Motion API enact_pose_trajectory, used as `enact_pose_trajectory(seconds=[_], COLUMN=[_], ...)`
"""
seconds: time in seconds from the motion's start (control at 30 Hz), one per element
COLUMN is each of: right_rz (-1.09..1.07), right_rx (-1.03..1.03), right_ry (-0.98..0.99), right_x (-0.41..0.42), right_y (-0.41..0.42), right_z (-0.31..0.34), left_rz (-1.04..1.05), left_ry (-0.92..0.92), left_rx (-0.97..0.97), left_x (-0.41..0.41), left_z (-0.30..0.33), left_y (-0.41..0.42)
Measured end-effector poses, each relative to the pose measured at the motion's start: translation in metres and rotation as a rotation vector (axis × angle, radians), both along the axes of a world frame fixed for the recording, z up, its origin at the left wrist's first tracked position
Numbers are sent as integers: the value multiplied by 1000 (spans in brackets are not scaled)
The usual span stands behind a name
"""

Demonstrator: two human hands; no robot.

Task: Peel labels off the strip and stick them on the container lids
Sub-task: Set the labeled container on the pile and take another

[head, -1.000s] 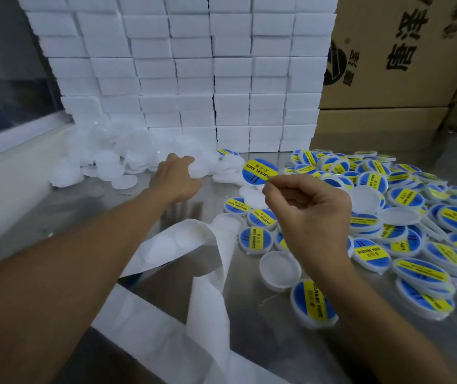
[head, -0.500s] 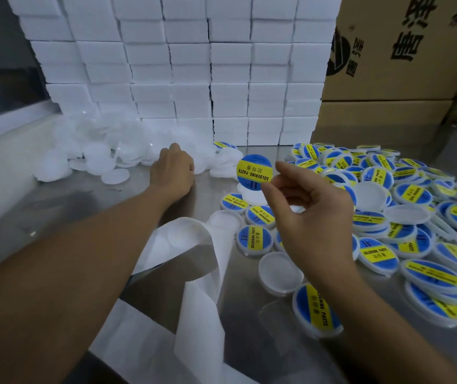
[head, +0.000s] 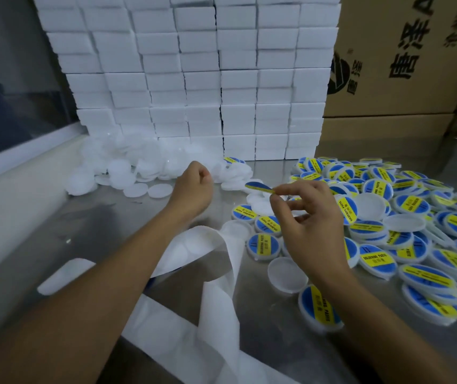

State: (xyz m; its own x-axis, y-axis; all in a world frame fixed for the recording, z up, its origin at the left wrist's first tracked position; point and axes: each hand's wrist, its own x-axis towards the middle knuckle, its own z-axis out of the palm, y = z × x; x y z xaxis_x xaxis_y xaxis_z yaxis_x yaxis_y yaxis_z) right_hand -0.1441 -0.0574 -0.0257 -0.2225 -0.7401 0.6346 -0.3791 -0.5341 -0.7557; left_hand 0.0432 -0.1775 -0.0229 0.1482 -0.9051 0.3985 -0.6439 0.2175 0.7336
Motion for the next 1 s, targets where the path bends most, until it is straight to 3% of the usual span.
enact_pose_trajectory(seconds=[0.13,0.43,0.6,1.0], right_rz=[95,306,358,342], right_rx=[74,170,199,240], right_ry=[-38,-140,-156,-241], right_x=[4,29,31,29], right_y=[6,22,25,22], right_z=[5,13,13,13], left_rz=[-40,-168,-168,-366], left_ry=[373,815,829,1106], left_rx=[-5,145,247,280], left_x=[3,-10,-12,-5], left_z=[4,5,2,0], left_y=[46,129,143,146])
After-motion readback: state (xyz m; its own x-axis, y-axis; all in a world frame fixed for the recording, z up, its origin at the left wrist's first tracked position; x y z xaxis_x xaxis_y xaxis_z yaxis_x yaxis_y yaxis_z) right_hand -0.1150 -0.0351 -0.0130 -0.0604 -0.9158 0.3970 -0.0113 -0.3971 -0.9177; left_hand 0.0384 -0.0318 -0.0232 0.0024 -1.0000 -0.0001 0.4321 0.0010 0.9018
